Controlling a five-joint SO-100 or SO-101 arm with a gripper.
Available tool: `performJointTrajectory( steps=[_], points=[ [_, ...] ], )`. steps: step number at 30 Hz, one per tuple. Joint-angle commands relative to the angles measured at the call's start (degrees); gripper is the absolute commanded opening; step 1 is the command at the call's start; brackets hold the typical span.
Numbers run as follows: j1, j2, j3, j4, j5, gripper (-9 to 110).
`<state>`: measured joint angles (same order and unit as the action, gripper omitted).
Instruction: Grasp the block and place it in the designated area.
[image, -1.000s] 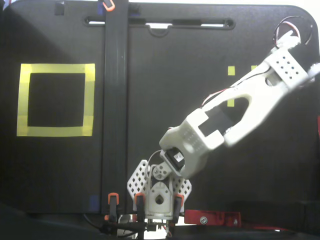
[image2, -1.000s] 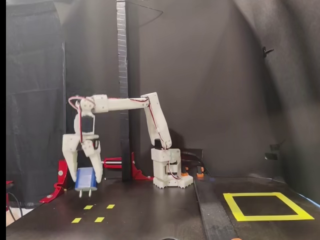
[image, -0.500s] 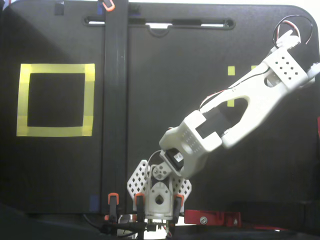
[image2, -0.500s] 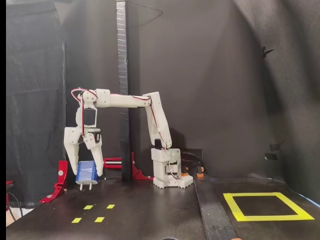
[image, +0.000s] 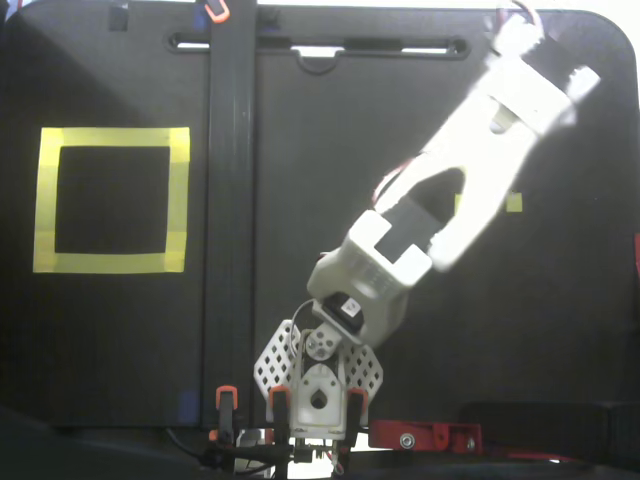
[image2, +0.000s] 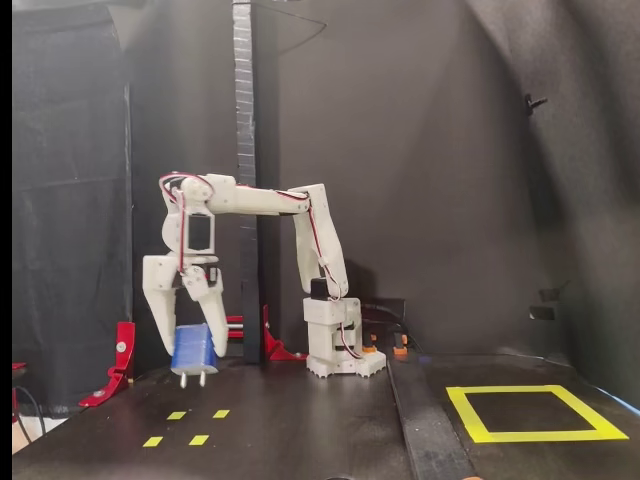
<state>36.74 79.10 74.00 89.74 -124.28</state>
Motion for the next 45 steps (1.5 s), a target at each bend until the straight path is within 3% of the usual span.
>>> performJointTrajectory(
  steps=[1, 28, 45],
  points=[
    [-3.87, 3.87, -2.37, 1.14, 3.52, 23],
    [-46.14, 6.33, -0.62, 2.11, 46.23, 23],
    [-67.41, 5.71, -0.62, 3.43, 64.42, 23]
  ],
)
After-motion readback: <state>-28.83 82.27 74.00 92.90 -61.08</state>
